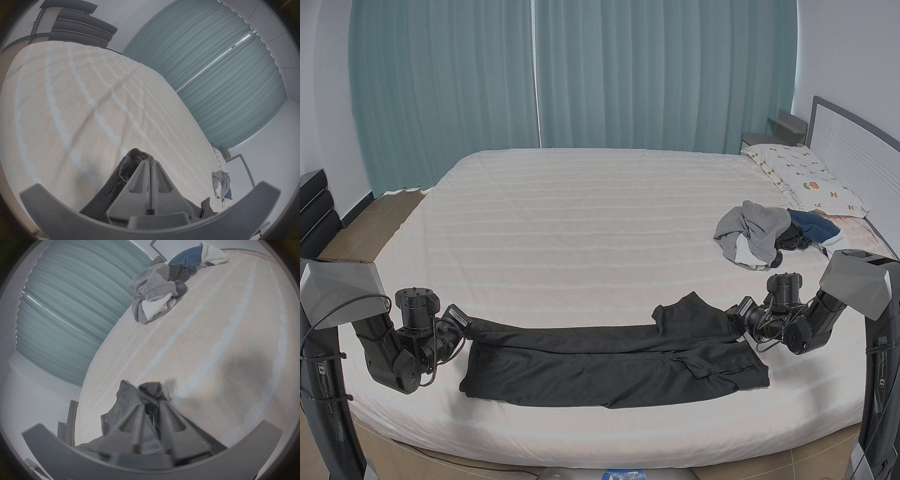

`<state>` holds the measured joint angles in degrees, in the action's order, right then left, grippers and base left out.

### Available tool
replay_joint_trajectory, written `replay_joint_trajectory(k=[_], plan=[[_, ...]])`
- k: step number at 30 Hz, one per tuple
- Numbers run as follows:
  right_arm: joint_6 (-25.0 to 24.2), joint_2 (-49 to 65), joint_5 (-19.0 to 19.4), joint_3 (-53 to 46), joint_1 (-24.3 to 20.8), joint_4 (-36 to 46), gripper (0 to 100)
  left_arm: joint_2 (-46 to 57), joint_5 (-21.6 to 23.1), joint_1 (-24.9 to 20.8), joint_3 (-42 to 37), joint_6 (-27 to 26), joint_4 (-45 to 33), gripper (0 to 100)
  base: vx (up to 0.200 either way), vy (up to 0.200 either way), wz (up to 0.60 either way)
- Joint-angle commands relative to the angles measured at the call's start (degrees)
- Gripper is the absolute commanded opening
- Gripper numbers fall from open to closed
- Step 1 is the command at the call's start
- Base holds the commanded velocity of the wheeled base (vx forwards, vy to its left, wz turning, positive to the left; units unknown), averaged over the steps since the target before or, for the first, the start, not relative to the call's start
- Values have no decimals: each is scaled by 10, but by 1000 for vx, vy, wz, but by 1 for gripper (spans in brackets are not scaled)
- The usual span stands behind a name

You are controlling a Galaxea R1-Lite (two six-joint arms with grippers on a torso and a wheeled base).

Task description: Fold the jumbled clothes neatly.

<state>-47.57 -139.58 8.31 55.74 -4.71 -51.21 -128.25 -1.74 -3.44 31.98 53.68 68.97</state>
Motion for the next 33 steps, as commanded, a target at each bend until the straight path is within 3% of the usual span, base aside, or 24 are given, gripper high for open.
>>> replay_joint_trajectory(k=[1, 29, 33], plan=[[-2, 5, 0, -1, 3, -6, 0, 0, 0, 2, 1, 0, 0, 0, 0, 0, 0], [-29, 27, 4, -3, 29, 1, 0, 39, 1, 7, -5, -6, -9, 0, 0, 0, 0], [-25, 31, 4, -19, 30, 2, 0, 51, 2, 17, -14, -29, -24, 0, 0, 0, 0]])
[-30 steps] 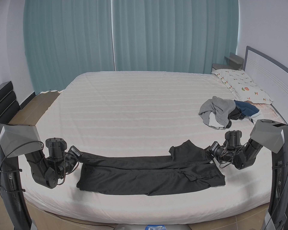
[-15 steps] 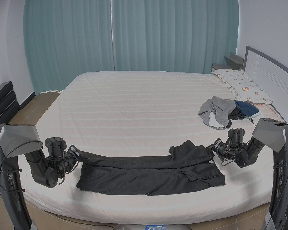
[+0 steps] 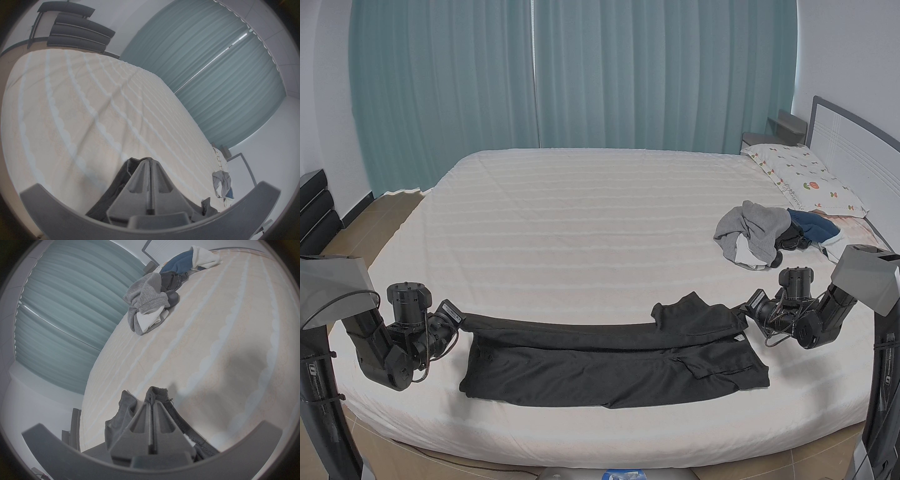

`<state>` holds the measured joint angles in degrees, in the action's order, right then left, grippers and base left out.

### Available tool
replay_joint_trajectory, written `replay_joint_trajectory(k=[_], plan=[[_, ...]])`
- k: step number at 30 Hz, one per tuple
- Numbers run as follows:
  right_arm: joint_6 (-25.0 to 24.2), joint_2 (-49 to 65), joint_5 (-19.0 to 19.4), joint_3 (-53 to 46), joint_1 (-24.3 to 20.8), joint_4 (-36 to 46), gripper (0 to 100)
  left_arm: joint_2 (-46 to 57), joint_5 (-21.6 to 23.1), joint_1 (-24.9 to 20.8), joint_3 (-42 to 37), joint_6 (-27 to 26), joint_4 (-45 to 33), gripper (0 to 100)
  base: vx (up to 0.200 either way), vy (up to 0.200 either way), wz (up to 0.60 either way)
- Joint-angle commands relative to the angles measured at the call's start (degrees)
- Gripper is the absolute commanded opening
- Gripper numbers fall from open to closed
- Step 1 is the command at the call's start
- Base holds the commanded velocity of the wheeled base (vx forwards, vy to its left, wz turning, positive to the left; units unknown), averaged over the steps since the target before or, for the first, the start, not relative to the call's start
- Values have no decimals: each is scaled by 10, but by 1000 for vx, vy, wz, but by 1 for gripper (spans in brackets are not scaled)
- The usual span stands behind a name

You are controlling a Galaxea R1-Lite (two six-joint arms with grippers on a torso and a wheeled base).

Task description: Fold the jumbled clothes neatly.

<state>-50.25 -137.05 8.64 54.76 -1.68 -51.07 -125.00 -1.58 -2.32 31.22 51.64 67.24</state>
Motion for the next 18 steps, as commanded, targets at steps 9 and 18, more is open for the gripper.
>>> replay_joint_trajectory(k=[9, 18], plan=[[6, 0, 9, -11, 1, 1, 100, 13, 2, 5, -6, -17, -19, 0, 0, 0, 0], [6, 64, 8, -62, -10, 2, 100, 13, 2, 4, -6, -17, -19, 0, 0, 0, 0]])
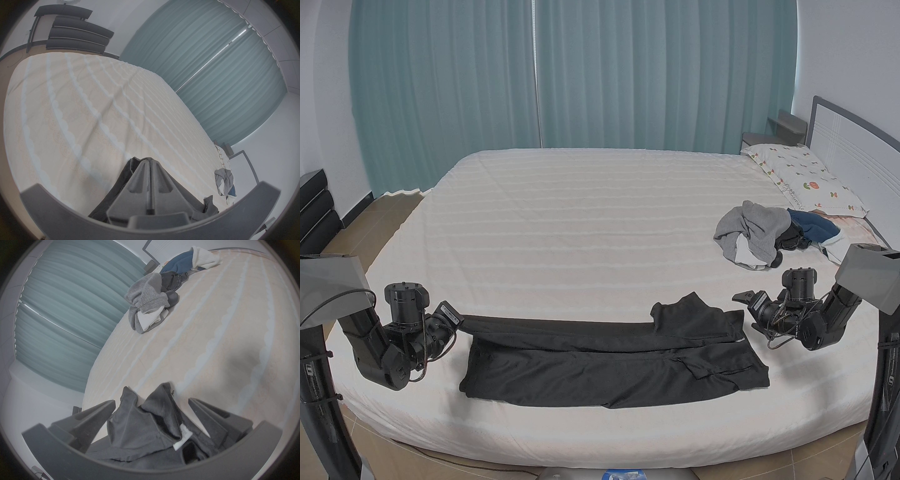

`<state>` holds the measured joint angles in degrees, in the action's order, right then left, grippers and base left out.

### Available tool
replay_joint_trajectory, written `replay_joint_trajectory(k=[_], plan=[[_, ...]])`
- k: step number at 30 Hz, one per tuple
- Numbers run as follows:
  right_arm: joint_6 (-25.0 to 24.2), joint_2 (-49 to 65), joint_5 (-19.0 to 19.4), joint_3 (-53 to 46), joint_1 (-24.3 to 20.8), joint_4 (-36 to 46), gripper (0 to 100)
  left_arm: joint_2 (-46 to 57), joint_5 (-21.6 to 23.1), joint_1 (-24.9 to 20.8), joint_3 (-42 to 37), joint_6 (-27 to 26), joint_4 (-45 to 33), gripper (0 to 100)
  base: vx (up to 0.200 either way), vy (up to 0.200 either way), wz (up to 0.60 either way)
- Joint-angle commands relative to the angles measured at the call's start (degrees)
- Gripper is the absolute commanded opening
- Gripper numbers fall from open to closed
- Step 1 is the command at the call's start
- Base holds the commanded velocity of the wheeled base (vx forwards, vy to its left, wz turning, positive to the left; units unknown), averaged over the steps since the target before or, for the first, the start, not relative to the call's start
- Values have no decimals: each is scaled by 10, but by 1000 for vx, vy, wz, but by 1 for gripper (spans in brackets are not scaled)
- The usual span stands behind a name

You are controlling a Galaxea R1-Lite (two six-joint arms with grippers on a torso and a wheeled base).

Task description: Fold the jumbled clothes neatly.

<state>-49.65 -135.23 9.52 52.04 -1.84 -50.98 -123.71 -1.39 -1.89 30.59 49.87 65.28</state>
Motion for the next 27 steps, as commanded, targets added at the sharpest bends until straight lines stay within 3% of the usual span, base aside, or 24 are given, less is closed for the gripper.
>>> replay_joint_trajectory(k=[1, 7, 13, 17, 27], plan=[[0, 61, 0, -48, -12, 0, 100, 0, 0, 0, 0, 1, 0, 0, 0, 0, 0], [8, 82, -1, -75, -38, -7, 100, -1, 0, 0, 0, 1, 1, 0, 0, 0, 0], [98, 11, 1, -53, -37, -4, 100, -2, 0, 0, 1, 1, 1, 0, 0, 0, 0], [134, -11, 2, -36, -33, -2, 100, -3, 0, 0, 2, 1, 1, 0, 0, 0, 0], [156, -39, 9, -8, -33, -3, 100, -6, 0, 0, 4, 1, 1, 0, 0, 0, 0]])
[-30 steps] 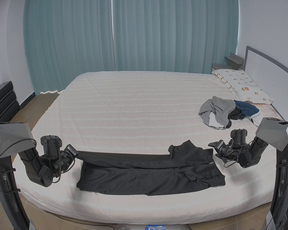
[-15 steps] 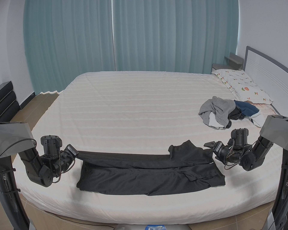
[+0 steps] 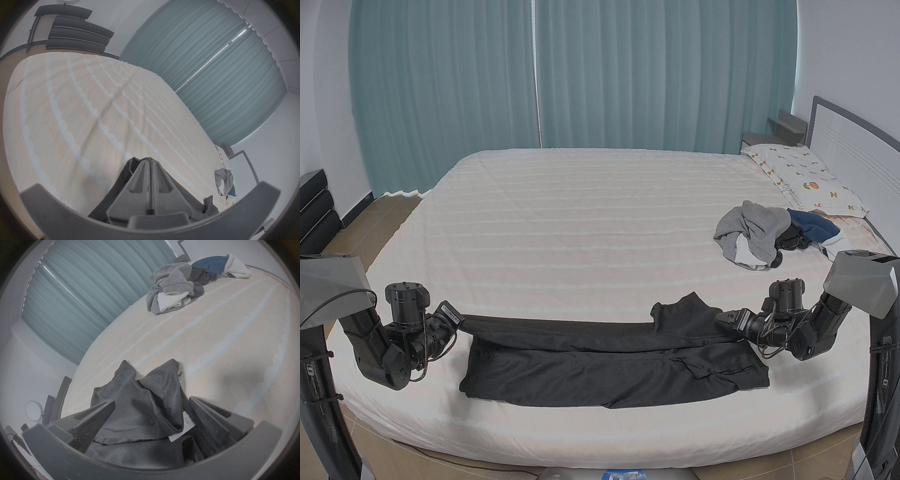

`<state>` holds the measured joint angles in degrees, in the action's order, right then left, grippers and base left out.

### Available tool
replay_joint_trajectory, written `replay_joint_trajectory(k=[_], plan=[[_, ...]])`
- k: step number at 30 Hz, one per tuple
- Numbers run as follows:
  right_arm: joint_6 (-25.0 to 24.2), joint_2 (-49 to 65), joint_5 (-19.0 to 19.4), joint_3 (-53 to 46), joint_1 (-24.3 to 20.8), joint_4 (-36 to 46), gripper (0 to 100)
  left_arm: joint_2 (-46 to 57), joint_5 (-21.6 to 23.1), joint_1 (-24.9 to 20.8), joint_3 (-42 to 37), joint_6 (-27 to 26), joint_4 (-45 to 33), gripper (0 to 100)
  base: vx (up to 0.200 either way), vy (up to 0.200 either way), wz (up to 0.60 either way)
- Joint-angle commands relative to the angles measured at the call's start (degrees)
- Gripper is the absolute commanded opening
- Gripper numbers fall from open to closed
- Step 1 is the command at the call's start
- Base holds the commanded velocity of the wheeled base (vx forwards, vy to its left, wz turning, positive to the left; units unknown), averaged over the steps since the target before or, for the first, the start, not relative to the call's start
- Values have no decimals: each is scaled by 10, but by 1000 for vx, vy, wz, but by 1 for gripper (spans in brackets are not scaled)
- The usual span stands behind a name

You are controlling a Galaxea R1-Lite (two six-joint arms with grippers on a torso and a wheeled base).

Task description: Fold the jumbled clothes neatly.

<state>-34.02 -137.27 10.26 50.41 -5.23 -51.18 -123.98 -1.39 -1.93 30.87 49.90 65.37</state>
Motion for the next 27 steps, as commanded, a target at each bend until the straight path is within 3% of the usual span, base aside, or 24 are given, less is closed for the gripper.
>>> replay_joint_trajectory(k=[1, 2, 3, 21, 27], plan=[[-1, -19, 2, 8, 0, -1, 100, -3, 0, 0, 1, 0, 0, 0, 0, 0, 0], [-3, -18, 12, 8, 0, -4, 100, -4, 0, 0, 1, 0, 0, 0, 0, 0, 0], [-4, -16, 17, 7, 1, -5, 0, -5, 0, 0, 1, 0, 0, 0, 0, 0, 0], [-10, -5, 19, 12, 22, -7, 0, -5, 0, 0, 2, 0, 0, 0, 0, 0, 0], [-38, -3, 22, 18, 36, -10, 0, -3, 0, 0, 2, 0, 0, 0, 0, 0, 0]])
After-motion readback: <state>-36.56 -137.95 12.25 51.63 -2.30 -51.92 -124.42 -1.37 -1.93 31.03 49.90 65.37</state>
